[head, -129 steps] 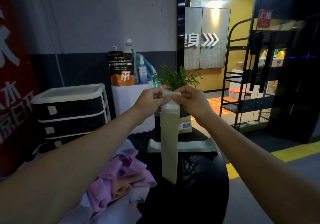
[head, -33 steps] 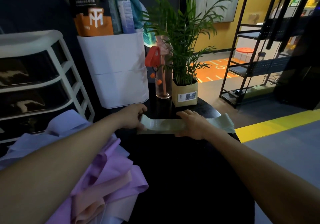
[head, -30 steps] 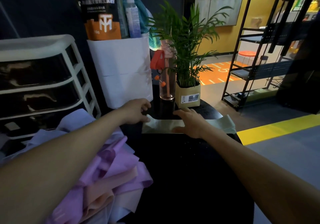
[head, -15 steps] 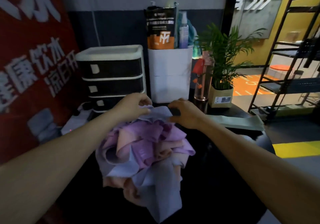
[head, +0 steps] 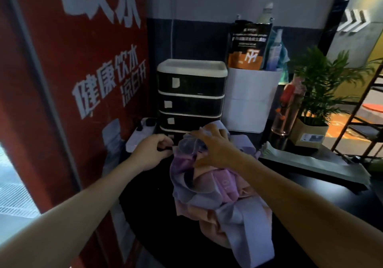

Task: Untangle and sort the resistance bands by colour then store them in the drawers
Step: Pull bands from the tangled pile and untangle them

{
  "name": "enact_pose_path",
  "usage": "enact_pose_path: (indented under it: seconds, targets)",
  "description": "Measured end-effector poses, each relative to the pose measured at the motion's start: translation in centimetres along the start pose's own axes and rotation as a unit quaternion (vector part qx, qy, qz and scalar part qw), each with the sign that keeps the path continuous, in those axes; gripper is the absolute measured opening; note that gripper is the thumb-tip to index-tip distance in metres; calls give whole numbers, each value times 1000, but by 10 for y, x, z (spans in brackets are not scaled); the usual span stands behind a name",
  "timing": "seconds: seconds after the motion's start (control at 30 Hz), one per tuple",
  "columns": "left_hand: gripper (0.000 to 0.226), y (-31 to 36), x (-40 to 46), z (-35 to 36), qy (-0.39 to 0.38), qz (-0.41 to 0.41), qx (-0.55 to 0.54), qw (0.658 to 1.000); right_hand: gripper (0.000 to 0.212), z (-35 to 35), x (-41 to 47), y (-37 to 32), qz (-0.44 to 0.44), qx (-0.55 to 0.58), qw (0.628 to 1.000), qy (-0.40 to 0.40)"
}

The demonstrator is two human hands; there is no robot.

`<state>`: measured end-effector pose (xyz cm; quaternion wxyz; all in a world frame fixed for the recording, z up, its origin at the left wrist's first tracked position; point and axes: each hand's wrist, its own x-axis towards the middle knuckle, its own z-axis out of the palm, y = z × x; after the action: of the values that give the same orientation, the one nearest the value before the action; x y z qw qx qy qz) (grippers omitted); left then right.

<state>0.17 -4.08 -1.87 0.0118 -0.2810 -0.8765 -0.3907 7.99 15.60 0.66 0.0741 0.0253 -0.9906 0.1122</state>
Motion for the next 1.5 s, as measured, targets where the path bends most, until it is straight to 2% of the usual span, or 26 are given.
enact_pose_path:
  seconds: [0.1, 0.2, 0.27, 0.33, 0.53, 0.67, 0.73, 0.83, 0.93, 1.0, 1.1, 1.2, 1.3, 1.37, 1.43, 1.5]
  targets:
    - [24, -13, -6, -2, 2, -17, -11, 1000, 71, 8, 6, -8, 12, -59, 998, -11]
    - [25, -19, -11, 0, 4, -23, -25, 999, 37, 14, 13, -7, -2, -92, 996, 6]
    - [25, -20, -10, 1, 7, -21, -30, 999, 22, 11, 18, -5, 7, -54, 997, 47]
    - [26, -18, -7, 1, 12, -21, -40, 999, 21, -1, 20, -1, 33, 14, 995, 98]
    - [24, -4, 3, 8, 3, -15, -83, 996, 19, -48, 16, 22, 19, 7, 980, 197]
    - [26, 2, 4, 17, 2, -14, -83, 996, 11, -58, 8, 47, 42, -42, 972, 228]
    - [26, 1, 3, 22, -3, -20, -85, 996, 2, -62, 2, 56, 64, -19, 966, 250]
    - [30, -2, 2, 28, -19, -21, -79, 996, 9, -65, -7, 64, 90, 25, 956, 277]
    - [25, -5, 2, 31, -45, -7, -61, 997, 5, -70, -10, 59, 113, 69, 945, 299]
    - [19, 1, 3, 29, -15, 13, -80, 997, 3, -73, -8, 52, 110, 93, 939, 312]
    - [23, 11, 8, 17, 53, -4, -134, 990, 11, -74, -1, 29, 77, 126, 932, 330]
    - [19, 18, 8, 8, 75, -63, -245, 965, 20, -57, 11, 4, 25, 125, 955, 268]
    - [27, 30, -3, 8, 114, -127, -332, 928, 40, -35, 15, -9, -64, 130, 988, 59]
    - [41, 26, -5, 10, 78, -156, -356, 918, 52, -31, 10, -5, -78, 148, 986, -17]
    - [70, 19, -8, 14, 29, -187, -274, 943, 51, -34, 3, 8, -57, 175, 983, 10]
    - [79, 13, -11, 20, 6, -168, -175, 970, 44, -35, -4, 30, -26, 164, 984, 66]
